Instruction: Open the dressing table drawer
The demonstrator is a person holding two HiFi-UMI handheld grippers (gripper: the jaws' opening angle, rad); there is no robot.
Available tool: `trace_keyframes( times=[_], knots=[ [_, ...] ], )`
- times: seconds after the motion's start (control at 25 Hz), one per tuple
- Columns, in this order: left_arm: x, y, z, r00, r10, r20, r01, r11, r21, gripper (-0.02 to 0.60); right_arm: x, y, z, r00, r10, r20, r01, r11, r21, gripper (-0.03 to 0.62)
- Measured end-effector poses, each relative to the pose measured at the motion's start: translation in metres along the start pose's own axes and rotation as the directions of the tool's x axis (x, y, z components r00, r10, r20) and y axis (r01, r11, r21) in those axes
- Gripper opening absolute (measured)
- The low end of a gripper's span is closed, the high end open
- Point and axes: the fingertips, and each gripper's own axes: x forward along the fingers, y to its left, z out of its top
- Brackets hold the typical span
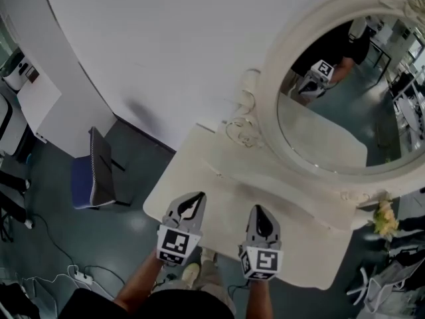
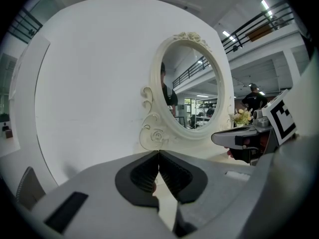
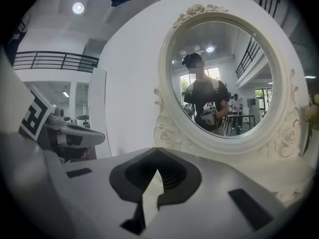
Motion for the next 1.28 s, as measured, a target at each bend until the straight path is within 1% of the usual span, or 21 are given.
trace_keyframes(
  times=[0.44, 0.6, 0.96, 1.28],
  knots=[
    [0.062, 0.003, -0.039, 0.997, -0.028, -0.078, 0.027, 0.999, -0.022, 0.003, 0.046, -0.018, -0.041, 0.997, 0.02, -0.07, -0.019, 1.0, 0.02, -0.002],
    [0.08, 0.005, -0.057, 0.993, -0.039, -0.111, 0.036, 0.999, -0.035, 0.003, 0.059, -0.025, -0.056, 0.995, 0.017, -0.098, -0.013, 0.999, 0.039, -0.003],
    [0.11, 0.007, -0.088, 0.985, -0.056, -0.161, 0.047, 0.997, -0.059, 0.003, 0.074, -0.033, -0.094, 0.988, 0.024, -0.156, -0.014, 0.998, 0.063, -0.002],
    [0.13, 0.005, -0.111, 0.978, -0.059, -0.2, 0.048, 0.997, -0.062, 0.005, 0.081, -0.039, -0.102, 0.985, 0.025, -0.17, -0.012, 0.997, 0.078, -0.003]
  ],
)
